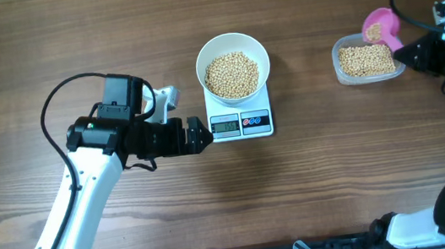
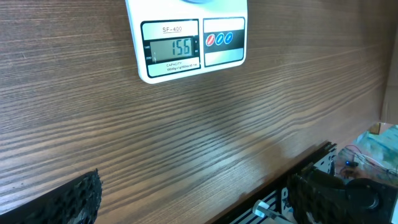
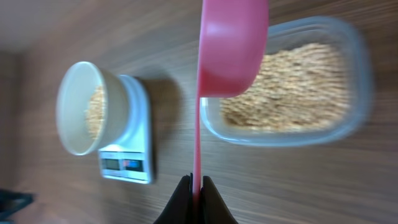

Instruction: Scoop item into bowl and weigh 150g on scale

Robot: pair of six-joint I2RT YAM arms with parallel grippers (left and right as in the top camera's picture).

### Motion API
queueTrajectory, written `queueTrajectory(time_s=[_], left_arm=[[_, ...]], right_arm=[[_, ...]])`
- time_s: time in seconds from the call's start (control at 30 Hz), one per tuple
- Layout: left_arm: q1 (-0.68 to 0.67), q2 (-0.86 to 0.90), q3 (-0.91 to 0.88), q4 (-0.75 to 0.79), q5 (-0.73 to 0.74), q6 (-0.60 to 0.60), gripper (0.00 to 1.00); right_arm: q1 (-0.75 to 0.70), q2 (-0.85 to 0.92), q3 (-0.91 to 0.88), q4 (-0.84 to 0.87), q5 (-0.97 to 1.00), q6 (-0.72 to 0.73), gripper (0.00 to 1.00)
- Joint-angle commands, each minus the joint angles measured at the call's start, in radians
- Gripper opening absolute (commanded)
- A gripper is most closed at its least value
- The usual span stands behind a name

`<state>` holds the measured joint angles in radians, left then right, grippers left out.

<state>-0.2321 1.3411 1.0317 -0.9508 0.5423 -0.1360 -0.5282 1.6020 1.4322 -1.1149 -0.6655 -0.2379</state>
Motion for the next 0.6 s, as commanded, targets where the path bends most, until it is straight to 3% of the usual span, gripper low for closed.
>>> queueTrajectory(time_s=[0.0, 0.57], left_arm=[[-0.001, 0.002, 0.0, 0.0, -0.01, -0.002, 1.0], [-0.001, 0.002, 0.0, -0.001, -0.01, -0.002, 1.0]], right_arm=[[0.015, -0.108, 0.022, 0.0, 0.241, -0.026, 0.04], [0.328, -0.098, 0.019, 0.008, 0.832, -0.103, 0.04]])
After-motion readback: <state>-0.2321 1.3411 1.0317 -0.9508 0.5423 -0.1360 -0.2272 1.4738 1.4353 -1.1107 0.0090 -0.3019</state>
